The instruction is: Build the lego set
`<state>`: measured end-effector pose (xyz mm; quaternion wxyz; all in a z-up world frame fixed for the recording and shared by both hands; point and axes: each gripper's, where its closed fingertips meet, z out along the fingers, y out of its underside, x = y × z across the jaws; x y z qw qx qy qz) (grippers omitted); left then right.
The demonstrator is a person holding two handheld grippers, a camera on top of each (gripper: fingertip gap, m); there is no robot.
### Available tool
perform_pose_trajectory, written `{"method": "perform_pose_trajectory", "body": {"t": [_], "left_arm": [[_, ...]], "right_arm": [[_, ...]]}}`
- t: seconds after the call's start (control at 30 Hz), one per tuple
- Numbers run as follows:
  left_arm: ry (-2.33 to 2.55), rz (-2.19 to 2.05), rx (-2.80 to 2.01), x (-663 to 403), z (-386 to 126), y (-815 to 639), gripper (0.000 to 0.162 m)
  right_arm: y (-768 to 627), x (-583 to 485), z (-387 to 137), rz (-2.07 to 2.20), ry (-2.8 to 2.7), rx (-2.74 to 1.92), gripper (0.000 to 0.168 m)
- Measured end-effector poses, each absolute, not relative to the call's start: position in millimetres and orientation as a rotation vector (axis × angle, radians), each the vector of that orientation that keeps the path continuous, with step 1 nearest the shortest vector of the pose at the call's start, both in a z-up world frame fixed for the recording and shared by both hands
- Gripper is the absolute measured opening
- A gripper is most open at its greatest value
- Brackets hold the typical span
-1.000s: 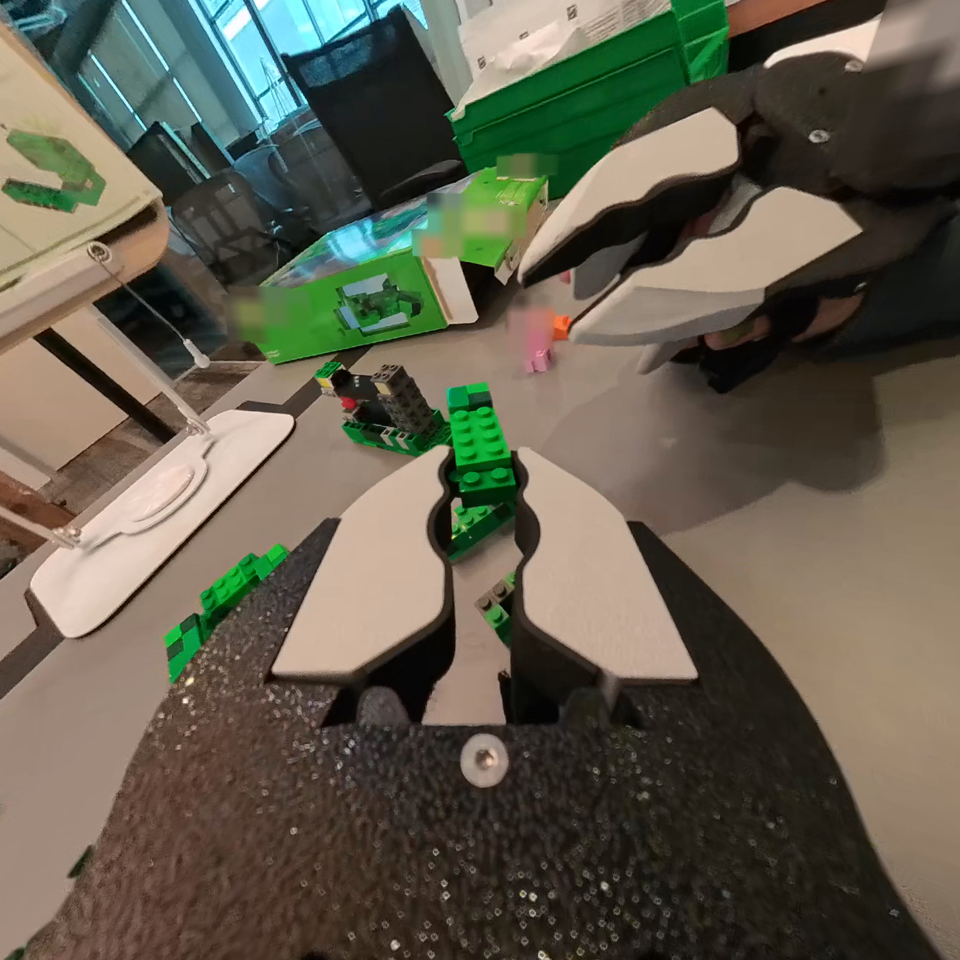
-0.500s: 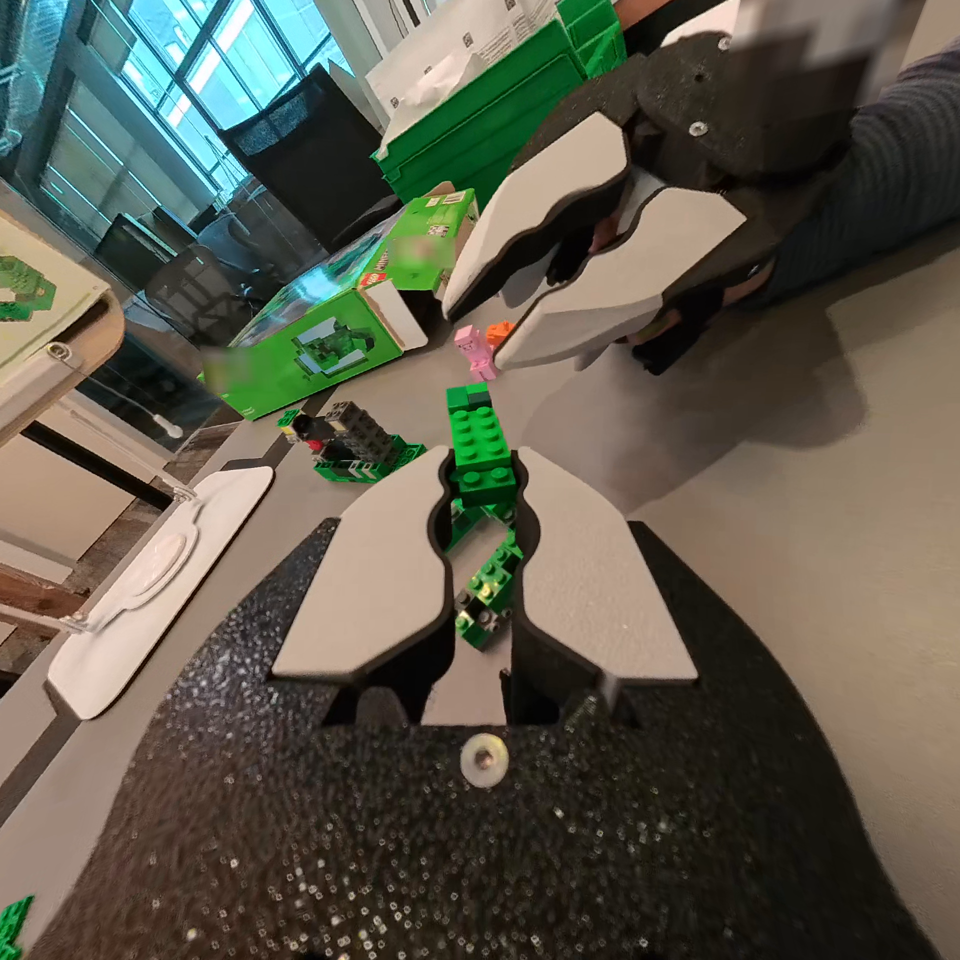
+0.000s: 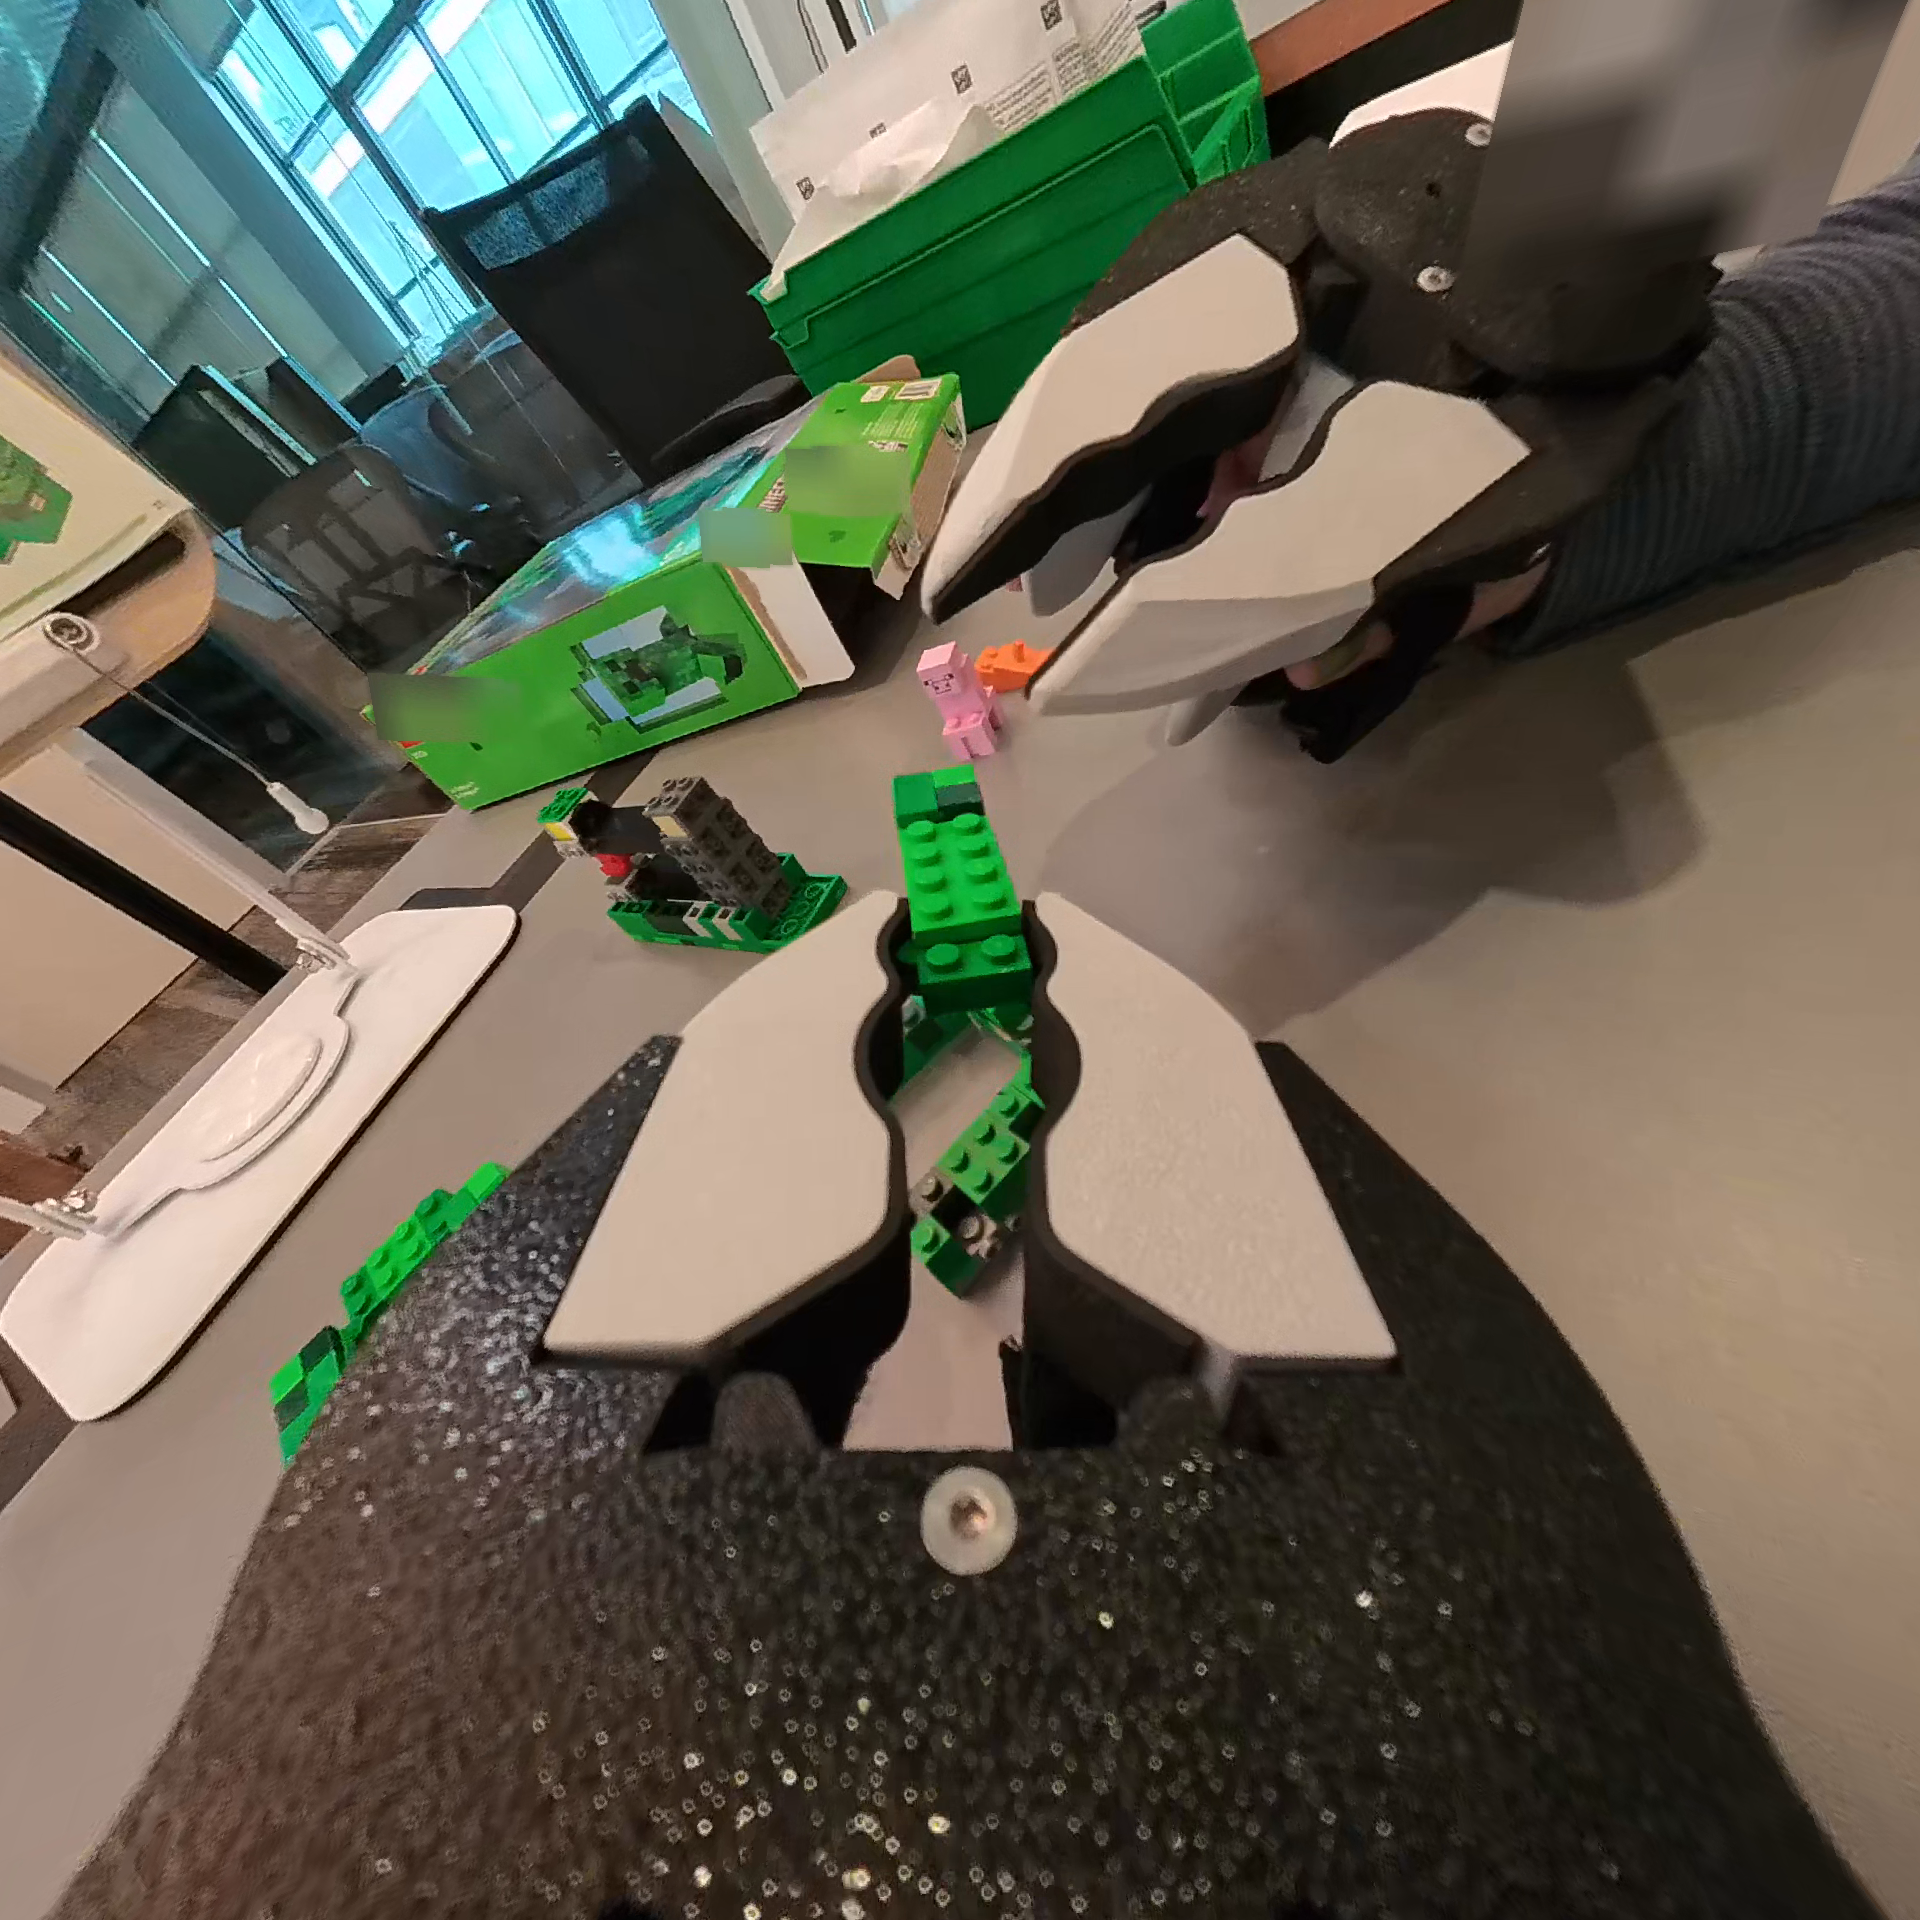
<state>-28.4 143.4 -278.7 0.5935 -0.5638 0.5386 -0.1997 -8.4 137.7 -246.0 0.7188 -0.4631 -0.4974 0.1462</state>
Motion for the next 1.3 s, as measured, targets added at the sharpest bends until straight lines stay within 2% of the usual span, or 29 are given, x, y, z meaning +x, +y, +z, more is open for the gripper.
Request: {"method": "perform_pose_trajectory", "body": {"t": [0.77, 1.0, 1.2, 1.3], "left_arm": [[1.656, -0.828, -1.42, -13, -313, 88, 0.019], [1.729, -0.869, -1.462, -15, -320, 79, 0.019], [1.777, -0.872, -1.494, -16, -327, 75, 0.019], [1.823, -0.829, -1.494, -15, -333, 73, 0.019]], "right_arm": [[94, -7, -299, 0.614, -1.557, -1.263, 0.026], [83, -9, -314, 0.638, -1.681, -1.318, 0.016], [78, -10, -319, 0.667, -1.725, -1.356, 0.016], [73, -13, -315, 0.725, -1.718, -1.346, 0.0]]}}
